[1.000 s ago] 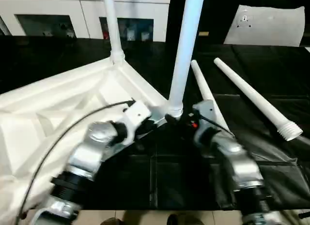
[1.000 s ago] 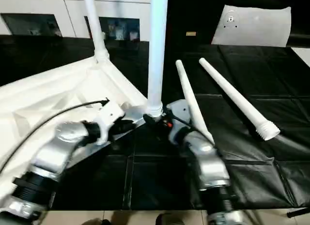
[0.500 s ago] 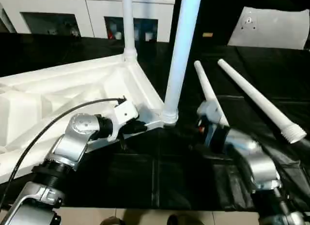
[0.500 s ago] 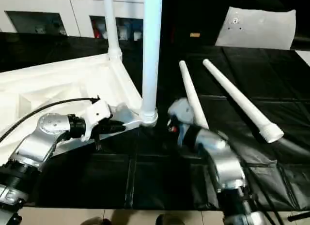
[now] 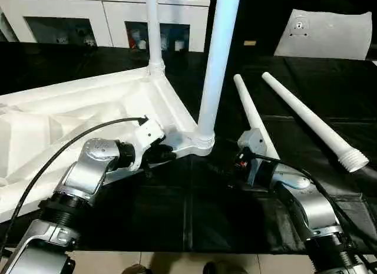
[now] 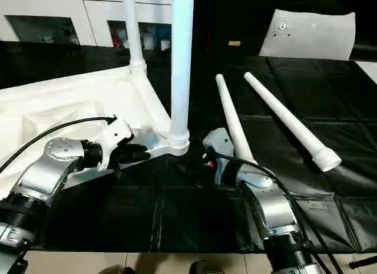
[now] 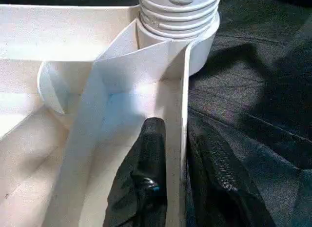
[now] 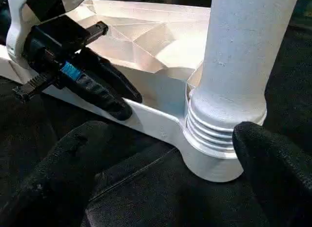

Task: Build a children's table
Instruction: Rotate leg to tighten

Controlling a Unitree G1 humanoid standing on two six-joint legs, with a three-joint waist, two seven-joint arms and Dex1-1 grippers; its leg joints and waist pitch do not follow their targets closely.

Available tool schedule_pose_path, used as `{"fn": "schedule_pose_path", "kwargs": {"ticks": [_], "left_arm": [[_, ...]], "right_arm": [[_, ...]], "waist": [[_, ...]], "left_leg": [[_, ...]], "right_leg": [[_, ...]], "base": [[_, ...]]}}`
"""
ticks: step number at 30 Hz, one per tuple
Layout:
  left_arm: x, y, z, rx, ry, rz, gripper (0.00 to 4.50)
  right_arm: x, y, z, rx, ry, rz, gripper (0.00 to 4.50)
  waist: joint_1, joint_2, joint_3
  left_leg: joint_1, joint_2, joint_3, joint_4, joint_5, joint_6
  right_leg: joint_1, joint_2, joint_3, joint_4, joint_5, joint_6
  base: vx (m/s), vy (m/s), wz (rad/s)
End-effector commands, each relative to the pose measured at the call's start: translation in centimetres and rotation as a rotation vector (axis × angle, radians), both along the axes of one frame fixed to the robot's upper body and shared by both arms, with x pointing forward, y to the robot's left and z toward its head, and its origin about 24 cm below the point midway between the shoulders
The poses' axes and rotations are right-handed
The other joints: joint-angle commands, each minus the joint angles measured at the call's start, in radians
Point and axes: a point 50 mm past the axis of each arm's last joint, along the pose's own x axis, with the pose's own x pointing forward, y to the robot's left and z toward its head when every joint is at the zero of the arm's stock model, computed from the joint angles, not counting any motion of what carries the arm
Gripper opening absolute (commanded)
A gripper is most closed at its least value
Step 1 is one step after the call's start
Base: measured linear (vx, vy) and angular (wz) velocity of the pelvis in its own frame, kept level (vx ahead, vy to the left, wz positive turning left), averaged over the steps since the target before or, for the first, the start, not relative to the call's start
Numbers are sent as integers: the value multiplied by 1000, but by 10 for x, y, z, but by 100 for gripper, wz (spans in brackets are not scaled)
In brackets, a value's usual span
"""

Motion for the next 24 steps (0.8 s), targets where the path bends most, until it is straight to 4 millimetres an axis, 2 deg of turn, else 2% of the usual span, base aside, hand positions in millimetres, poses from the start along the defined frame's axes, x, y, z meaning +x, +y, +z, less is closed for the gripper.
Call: {"fn": "schedule_pose_path", "kwargs": {"ticks": [1, 3, 6, 11, 14, 15, 16, 17, 18, 19, 22, 23, 24], "left_arm": [[0, 10, -9, 72, 43, 47, 45], [0, 10, -10, 88, 44, 38, 45], [1, 9, -9, 104, 41, 30, 4], [4, 8, -7, 117, 29, -1, 1], [5, 7, -4, 106, 13, -30, 1], [1, 3, 1, 81, -20, -140, 1], [1, 3, 1, 79, -23, -152, 1], [-5, 3, 2, 84, -29, -251, 1], [-5, 3, 2, 84, -29, -251, 1], [-10, 6, 0, 102, -10, -327, 1], [-13, 8, -2, 104, 8, -362, 1], [-14, 9, -3, 111, 22, -398, 1], [-16, 10, -4, 124, 32, -439, 1]], "right_arm": [[-1, -2, 4, -5, -18, 1, 450], [0, -2, 4, -8, -22, -2, 450], [1, -4, 5, -11, -28, -7, 450], [4, -7, 9, -20, -47, -18, 450], [5, -9, 10, -22, -51, -19, 450], [7, -13, 13, -31, -60, -16, 450], [8, -13, 13, -31, -61, -16, 450], [9, -16, 15, -42, -69, -4, 450], [9, -16, 15, -42, -69, -4, 450], [11, -18, 17, -55, -70, 26, 450], [11, -18, 18, -63, -69, 54, 450], [12, -17, 19, -72, -64, 89, 450], [12, -14, 19, -82, -58, 133, 450]], "waist": [[9, 2, -65], [10, 2, -65], [14, 4, -67], [16, 7, -75], [18, 6, -75], [18, 3, -75], [18, 0, -76], [19, 2, -76], [19, 2, -76], [18, -1, -80], [22, 5, -80], [24, -2, -79], [27, -1, -79]], "left_leg": [[-5, 42, -11, -61, -137, 60], [-5, 42, -11, -61, -136, 61], [-3, 42, -11, -61, -130, 61], [-3, 42, -10, -57, -107, 62], [-4, 41, -10, -56, -104, 66], [-5, 40, -11, -57, -107, 66], [-7, 41, -11, -57, -106, 64], [-4, 42, -11, -56, -103, 65], [-4, 42, -11, -56, -103, 65], [-2, 43, -9, -54, -85, 70], [3, 45, -6, -53, -74, 78], [2, 46, -5, -53, -78, 81], [2, 45, -6, -53, -81, 81]], "right_leg": [[54, -77, 49, -84, -257, -195], [54, -76, 50, -84, -249, -197], [54, -76, 50, -83, -235, -202], [59, -76, 49, -74, -160, -221], [60, -76, 49, -74, -151, -226], [61, -76, 48, -74, -160, -223], [64, -78, 49, -73, -171, -216], [61, -78, 49, -74, -167, -216], [61, -78, 49, -74, -167, -216], [61, -77, 50, -67, -120, -228], [58, -76, 49, -60, -67, -249], [59, -76, 49, -59, -64, -254], [59, -77, 48, -58, -71, -257]], "base": [[0, 0, 0], [0, 0, 0], [0, 0, 0], [0, 0, 0], [0, 0, 0], [0, 0, 0], [0, 0, 0], [0, 0, 0], [0, 0, 0], [0, 0, 0], [0, 0, 0], [0, 0, 0], [0, 0, 0]]}}
